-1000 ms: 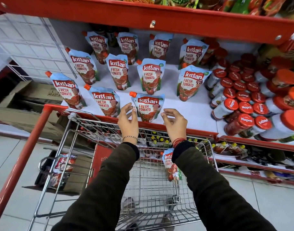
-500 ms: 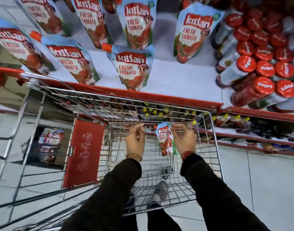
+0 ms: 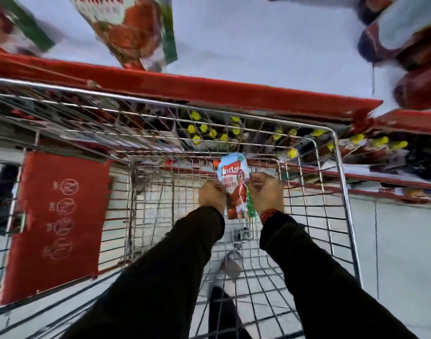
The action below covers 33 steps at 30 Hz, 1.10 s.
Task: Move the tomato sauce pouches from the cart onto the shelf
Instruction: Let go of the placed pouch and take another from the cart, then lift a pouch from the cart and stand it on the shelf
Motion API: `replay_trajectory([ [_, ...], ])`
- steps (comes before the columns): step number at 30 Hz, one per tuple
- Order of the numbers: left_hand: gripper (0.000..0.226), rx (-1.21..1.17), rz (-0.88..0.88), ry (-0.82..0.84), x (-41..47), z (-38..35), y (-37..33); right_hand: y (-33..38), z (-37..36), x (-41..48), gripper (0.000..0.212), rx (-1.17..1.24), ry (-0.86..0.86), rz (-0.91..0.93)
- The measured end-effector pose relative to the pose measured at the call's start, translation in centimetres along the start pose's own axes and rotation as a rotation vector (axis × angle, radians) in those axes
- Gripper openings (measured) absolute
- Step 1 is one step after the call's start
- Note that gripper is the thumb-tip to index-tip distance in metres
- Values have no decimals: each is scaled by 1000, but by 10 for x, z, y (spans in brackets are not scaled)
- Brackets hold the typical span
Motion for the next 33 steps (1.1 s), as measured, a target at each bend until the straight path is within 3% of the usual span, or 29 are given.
replay_trajectory([
  [3, 28, -54, 126, -30, 10, -6, 4, -2, -3, 0, 15, -51, -8, 9],
  [8, 22, 19, 121, -109, 21, -9, 10, -5, -1, 4, 17, -80, 7, 8],
  [16, 12, -196, 233, -99, 40, -15, 33, -8, 5, 9, 14, -85, 2, -19],
  [25, 25, -168, 33, -209, -19, 2, 4, -2, 26, -12, 15, -54, -68, -16],
  [33, 20, -324, -191, -289, -83, 57, -40, 52, 80, -56, 17, 97, -104, 3],
])
Point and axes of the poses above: each hand's wrist, its own x-axis towards the middle knuckle, its own z-axis out of the back of the hand, y = z × x, the point moved 2 cm from there along x, towards the middle knuckle, and after that the axes turned 5 degrees about -x, right-handed, at the moved point
